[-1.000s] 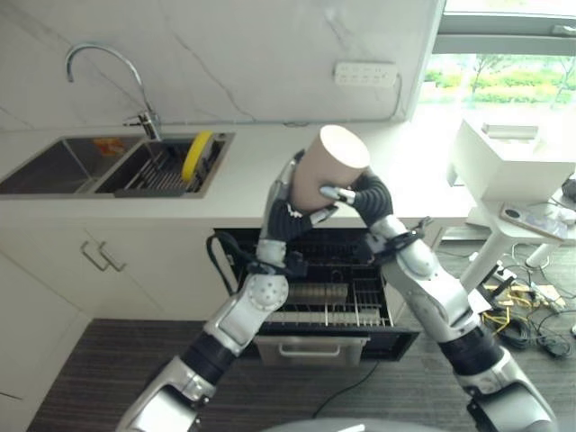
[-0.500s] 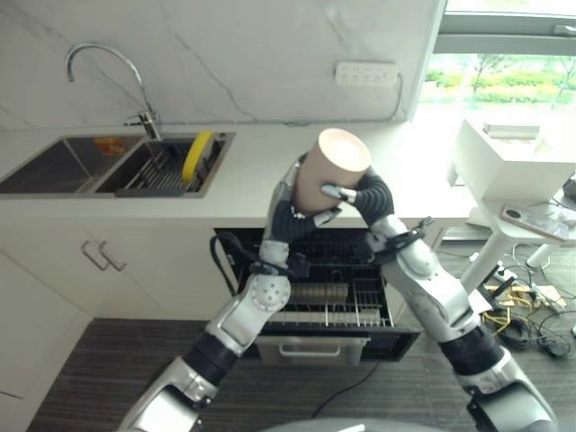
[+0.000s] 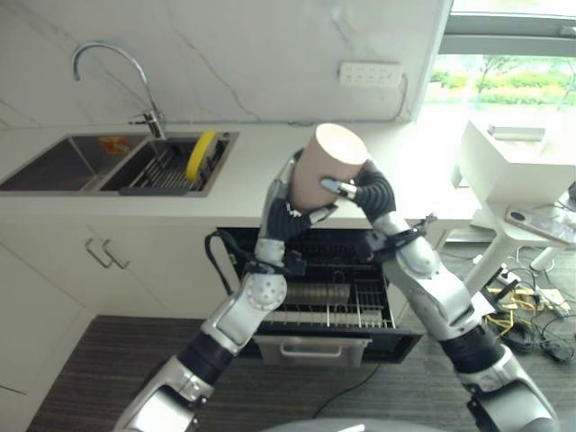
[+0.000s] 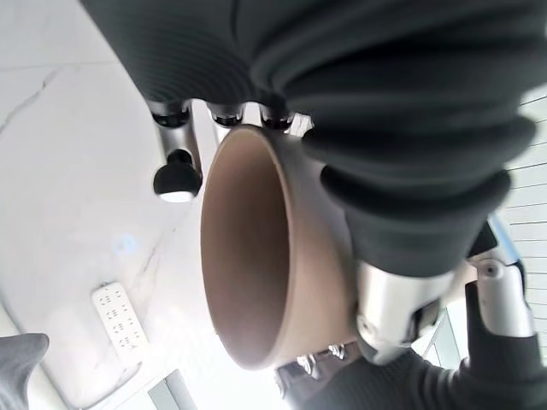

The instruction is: Place the dishes in the dishwasher.

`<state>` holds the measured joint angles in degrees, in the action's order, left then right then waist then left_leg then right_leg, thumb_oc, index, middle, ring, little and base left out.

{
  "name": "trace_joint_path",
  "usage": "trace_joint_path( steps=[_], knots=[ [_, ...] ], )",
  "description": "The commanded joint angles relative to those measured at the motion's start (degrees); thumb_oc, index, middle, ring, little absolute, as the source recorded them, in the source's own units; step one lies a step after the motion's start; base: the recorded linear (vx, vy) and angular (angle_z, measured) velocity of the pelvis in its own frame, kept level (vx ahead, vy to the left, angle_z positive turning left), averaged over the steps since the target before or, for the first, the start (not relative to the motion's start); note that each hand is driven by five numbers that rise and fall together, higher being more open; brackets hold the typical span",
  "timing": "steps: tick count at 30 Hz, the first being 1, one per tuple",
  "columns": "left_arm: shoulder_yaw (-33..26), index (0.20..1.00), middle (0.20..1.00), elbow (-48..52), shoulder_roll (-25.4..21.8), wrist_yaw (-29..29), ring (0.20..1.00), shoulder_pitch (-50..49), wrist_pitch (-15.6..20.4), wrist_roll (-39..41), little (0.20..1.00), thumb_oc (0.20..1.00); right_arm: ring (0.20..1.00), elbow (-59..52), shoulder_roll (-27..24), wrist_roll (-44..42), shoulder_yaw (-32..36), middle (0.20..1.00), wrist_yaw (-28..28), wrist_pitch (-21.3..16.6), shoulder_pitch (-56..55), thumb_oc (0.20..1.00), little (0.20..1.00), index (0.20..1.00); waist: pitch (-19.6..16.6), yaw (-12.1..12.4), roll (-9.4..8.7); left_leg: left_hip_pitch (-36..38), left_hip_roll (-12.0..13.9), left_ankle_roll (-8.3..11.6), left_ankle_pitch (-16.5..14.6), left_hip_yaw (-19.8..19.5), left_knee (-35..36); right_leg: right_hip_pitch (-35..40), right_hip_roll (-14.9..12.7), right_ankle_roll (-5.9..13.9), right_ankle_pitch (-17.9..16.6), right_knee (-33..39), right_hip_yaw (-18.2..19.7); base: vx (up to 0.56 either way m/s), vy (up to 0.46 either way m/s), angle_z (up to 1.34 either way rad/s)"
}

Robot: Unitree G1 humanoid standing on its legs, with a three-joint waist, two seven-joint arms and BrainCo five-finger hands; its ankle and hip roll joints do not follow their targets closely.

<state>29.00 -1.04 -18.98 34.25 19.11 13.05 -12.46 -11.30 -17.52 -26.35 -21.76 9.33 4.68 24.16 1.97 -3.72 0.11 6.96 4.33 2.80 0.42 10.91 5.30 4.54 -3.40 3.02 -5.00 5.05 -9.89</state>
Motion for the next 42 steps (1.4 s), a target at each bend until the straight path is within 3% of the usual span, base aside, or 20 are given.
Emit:
trace_joint_path(
  steps=[1,12,13,14,29,42],
  knots=[
    [3.8,0.2,0.2,-0.95,0.07,0.46,0.2,9.24,2.54,-2.27,0.2,0.2,0.2,-0.04,1.34,3.53,0.66,0.2,-0.56,-3.05,7.95,0.2,0.2,0.2,0.06,1.28,-1.82,1.58,5.4,1.07,-4.39,0.33,-0.3,2.93,-6.22,5.79,5.81,-0.05,-0.29,0.02,0.038,0.0],
    [3.7,0.2,0.2,-1.97,0.89,-1.19,0.2,8.81,3.73,0.5,0.2,0.2,0.2,-0.4,1.21,6.45,1.47,0.2,0.43,-4.65,7.02,0.2,0.2,0.2,0.24,1.07,-1.86,1.85,5.13,0.79,-4.74,0.66,-0.3,2.88,-6.61,6.17,5.54,-0.05,-0.22,0.0,0.0,0.0],
    [3.8,0.536,0.536,-2.05,0.99,-1.61,0.536,8.61,3.83,1.08,0.536,0.536,0.2,-0.39,1.16,6.4,1.62,0.2,0.57,-4.65,6.92,0.2,0.2,0.2,0.27,1.07,-1.88,1.89,5.12,0.72,-4.77,0.69,-0.3,2.88,-6.57,6.13,5.52,-0.05,-0.17,0.0,0.0,0.0],
    [3.92,1.0,1.0,-2.11,1.02,-1.59,1.0,8.51,3.88,1.22,1.0,1.0,0.2,-0.32,1.12,6.44,1.61,0.2,0.86,-4.84,6.83,0.2,0.2,0.2,0.32,1.07,-1.9,1.91,5.13,0.72,-4.77,0.7,-0.3,2.87,-6.56,6.13,5.5,-0.05,-0.15,0.0,0.0,0.0],
    [1.06,1.0,1.0,0.42,0.27,-2.79,1.0,4.9,3.6,4.8,1.0,1.0,0.2,-0.11,-0.46,7.87,3.6,0.2,2.49,-5.87,3.42,0.2,0.2,0.2,0.59,1.35,-1.81,1.92,5.3,0.83,-4.64,0.74,-0.3,3.02,-6.43,5.92,5.6,-0.05,-0.65,0.0,0.0,0.0],
    [-10.65,1.0,1.0,3.98,-3.93,-0.72,1.0,-2.79,4.52,8.13,1.0,1.0,0.2,-2.47,-4.32,4.72,11.59,0.2,3.54,-10.45,-4.93,0.2,0.2,0.2,1.18,1.77,-1.09,1.83,5.41,1.07,-4.33,0.16,-0.3,3.17,-5.9,5.36,5.77,-0.05,-1.11,0.0,0.0,0.0]
  ],
)
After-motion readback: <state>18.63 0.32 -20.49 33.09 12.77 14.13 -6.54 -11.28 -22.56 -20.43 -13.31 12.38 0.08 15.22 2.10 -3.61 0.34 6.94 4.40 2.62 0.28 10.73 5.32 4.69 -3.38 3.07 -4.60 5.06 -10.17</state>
